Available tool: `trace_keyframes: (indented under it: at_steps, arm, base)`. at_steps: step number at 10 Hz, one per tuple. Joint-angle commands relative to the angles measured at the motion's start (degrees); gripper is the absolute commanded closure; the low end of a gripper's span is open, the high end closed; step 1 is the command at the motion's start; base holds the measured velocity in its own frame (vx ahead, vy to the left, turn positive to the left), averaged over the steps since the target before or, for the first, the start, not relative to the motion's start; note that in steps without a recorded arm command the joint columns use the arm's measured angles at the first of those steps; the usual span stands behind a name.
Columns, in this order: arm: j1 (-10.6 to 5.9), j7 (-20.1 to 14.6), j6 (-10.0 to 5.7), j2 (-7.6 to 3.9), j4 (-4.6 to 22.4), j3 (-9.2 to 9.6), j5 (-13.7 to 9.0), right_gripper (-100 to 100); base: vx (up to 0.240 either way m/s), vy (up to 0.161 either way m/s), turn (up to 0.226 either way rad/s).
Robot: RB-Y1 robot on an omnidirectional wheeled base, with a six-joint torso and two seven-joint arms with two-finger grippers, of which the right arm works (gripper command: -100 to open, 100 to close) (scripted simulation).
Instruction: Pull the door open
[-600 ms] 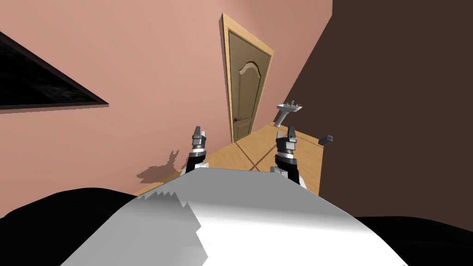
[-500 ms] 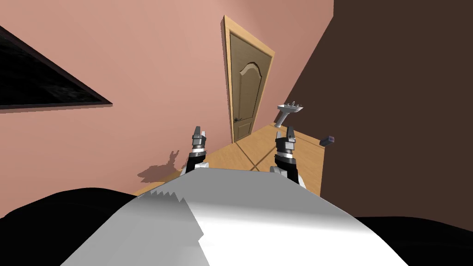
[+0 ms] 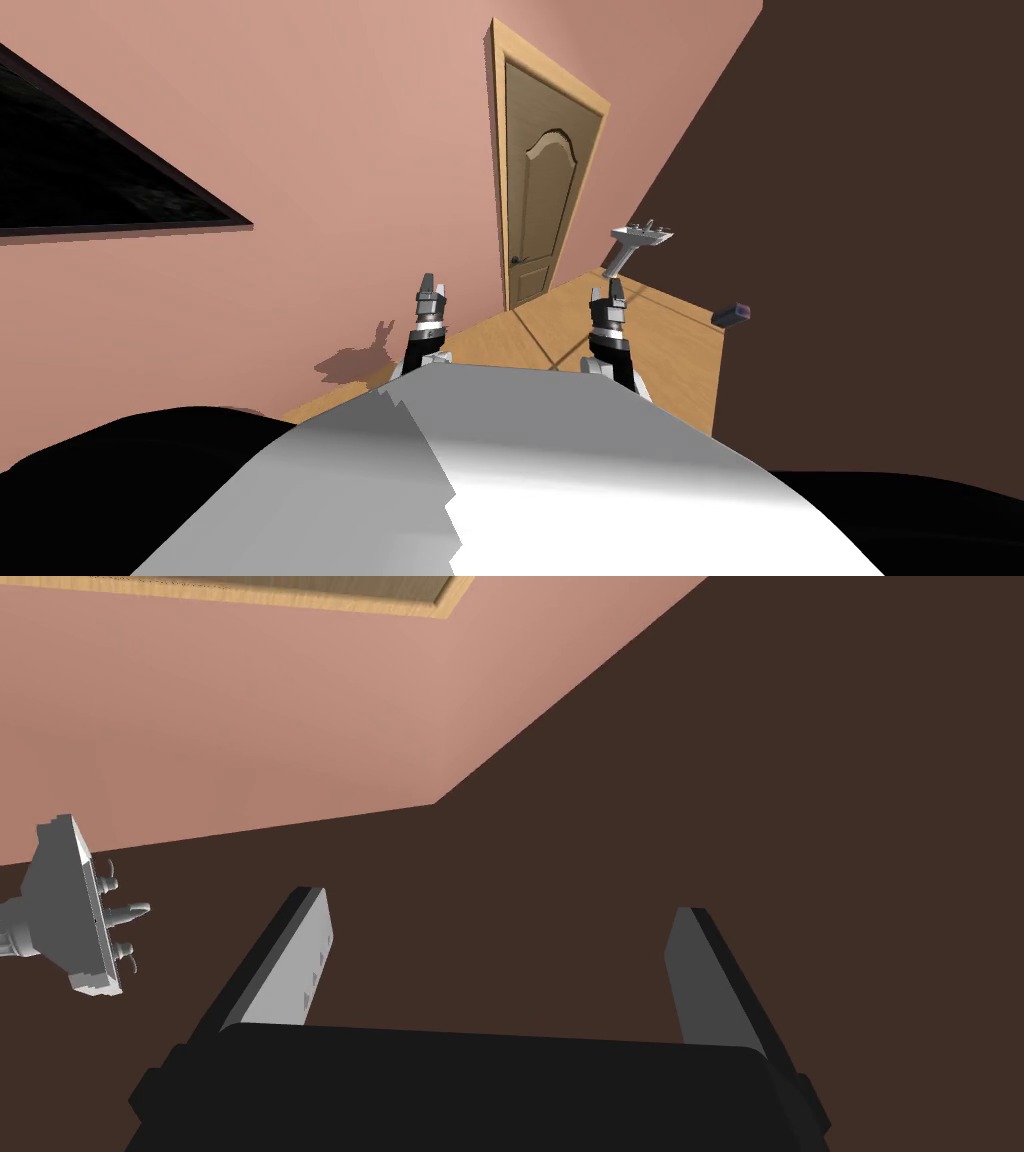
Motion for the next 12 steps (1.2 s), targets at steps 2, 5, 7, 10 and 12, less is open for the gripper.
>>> trace_keyframes:
  at_steps: [2,5,7,10,12]
  arm:
    - [-1.52,-0.3,-0.76,-0.77,3.6,-0.28,-0.3,-100]
    - [-3.86,-0.5,-1.45,-1.61,8.4,-0.47,-0.6,-100]
    - [-5.54,-0.6,-1.94,-2.18,11.9,-0.61,-0.9,-100]
    - [-8.26,-0.8,-2.73,-3.06,17.2,-0.83,-1.2,-100]
    - [-9.26,-0.9,-3.03,-3.36,19.6,-0.91,-1.3,-100]
  base:
    - [0.073,-0.031,0.089]
    - [0.077,-0.036,0.125]
    - [0.074,-0.044,0.135]
    - [0.093,-0.05,0.141]
    - [0.068,-0.049,0.109]
